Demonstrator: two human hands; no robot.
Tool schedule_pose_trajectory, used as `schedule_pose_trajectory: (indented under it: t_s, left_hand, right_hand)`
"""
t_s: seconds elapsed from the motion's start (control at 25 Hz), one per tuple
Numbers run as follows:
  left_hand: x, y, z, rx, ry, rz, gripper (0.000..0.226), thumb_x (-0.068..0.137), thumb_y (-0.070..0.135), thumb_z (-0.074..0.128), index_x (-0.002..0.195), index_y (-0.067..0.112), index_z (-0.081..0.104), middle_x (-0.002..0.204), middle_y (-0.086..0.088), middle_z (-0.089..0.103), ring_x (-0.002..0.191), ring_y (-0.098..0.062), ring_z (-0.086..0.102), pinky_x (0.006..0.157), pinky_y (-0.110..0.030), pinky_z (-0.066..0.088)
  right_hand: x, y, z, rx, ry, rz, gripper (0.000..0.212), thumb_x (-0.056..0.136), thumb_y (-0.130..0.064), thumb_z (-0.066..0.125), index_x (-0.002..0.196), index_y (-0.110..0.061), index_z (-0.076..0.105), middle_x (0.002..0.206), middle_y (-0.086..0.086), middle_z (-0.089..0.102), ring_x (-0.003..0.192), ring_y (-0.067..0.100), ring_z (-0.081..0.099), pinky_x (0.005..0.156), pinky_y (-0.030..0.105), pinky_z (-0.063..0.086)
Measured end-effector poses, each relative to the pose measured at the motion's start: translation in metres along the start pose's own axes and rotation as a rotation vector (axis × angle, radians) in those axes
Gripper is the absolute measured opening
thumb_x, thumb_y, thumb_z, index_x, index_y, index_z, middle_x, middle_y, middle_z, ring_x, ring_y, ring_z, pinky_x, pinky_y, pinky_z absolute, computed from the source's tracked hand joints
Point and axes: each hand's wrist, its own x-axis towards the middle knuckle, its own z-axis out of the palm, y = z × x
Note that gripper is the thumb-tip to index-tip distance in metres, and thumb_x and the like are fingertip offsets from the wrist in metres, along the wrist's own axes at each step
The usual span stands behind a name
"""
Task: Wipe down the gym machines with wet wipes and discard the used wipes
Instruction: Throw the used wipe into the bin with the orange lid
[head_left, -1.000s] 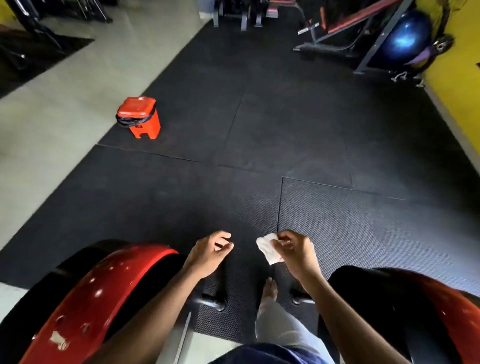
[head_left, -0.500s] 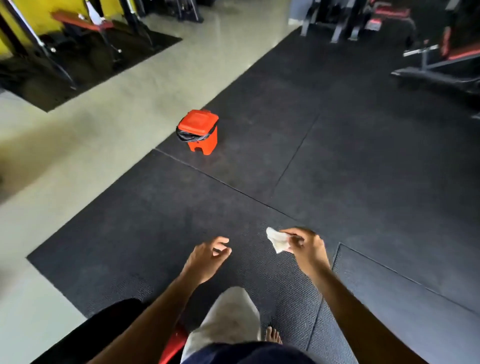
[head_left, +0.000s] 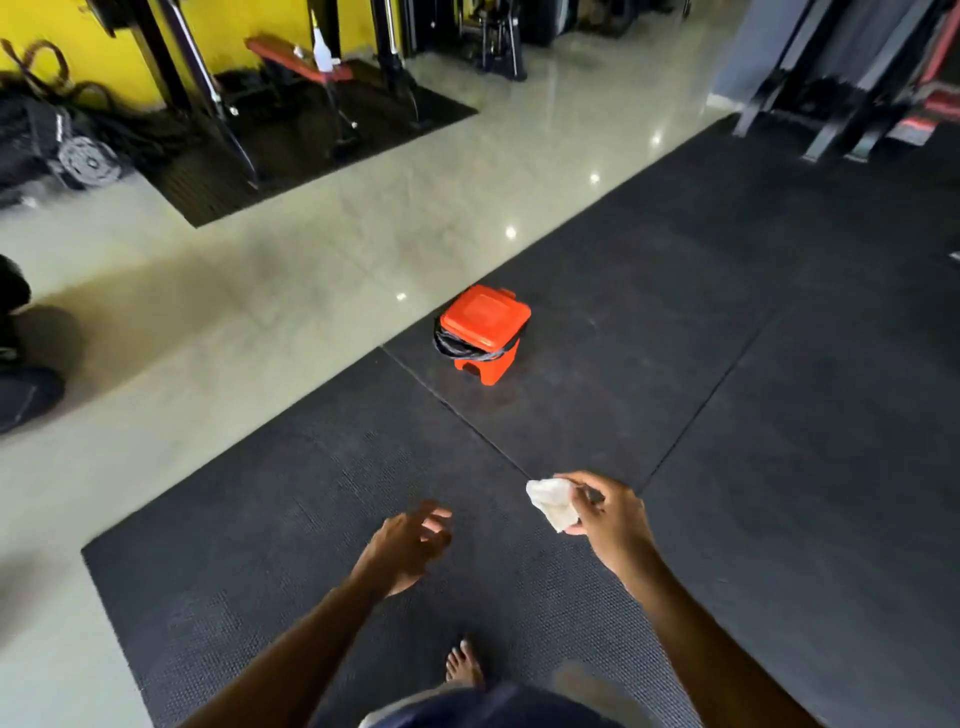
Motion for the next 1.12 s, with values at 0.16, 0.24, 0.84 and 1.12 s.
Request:
schedule_pose_trajectory:
  t_s: [0.16,0.24,0.84,1.12]
  left_hand:
    - [0.106,0.013,-0.079,0.037,0.037,0.049,0.034,0.105,0.03,0.059,0.139,0.025,0.057,0.115,0.018,0.062,0.091,0.01,0.06,0.068,-0.009,0.047]
    - [0.16,0.022,-0.105,0.031,0.057,0.063,0.034,0.104,0.034,0.061,0.137,0.026,0.059,0.112,0.02,0.063,0.09,0.009,0.062,0.072,-0.015,0.05]
    - [0.519,0.021,-0.321,0.063,-0.034,0.047,0.034,0.103,0.028,0.063,0.137,0.024,0.059,0.128,0.003,0.069,0.099,-0.004,0.065,0.083,-0.022,0.053]
    - [0.647,0.045,-0.397,0.115,-0.183,0.157,0.036,0.102,0.035,0.063,0.135,0.02,0.061,0.12,0.004,0.07,0.103,-0.01,0.068,0.094,-0.035,0.055]
  right_hand:
    - [0.106,-0.021,0.024,0.044,0.003,0.038,0.049,0.099,-0.006,0.059,0.087,-0.051,0.075,0.101,-0.004,0.076,0.084,0.014,0.076,0.058,0.039,0.064]
    - [0.161,-0.023,0.038,0.035,-0.011,0.046,0.055,0.099,-0.004,0.059,0.084,-0.055,0.075,0.099,-0.007,0.076,0.085,0.014,0.076,0.062,0.041,0.065]
    - [0.57,-0.094,0.13,-0.054,-0.054,0.213,0.031,0.082,-0.061,0.059,0.092,-0.038,0.078,0.094,-0.015,0.076,0.093,0.009,0.073,0.081,0.037,0.06]
    - [0.687,-0.139,0.157,-0.221,0.029,0.201,0.02,0.092,-0.009,0.064,0.101,-0.023,0.077,0.096,-0.014,0.069,0.086,0.005,0.062,0.062,0.004,0.038]
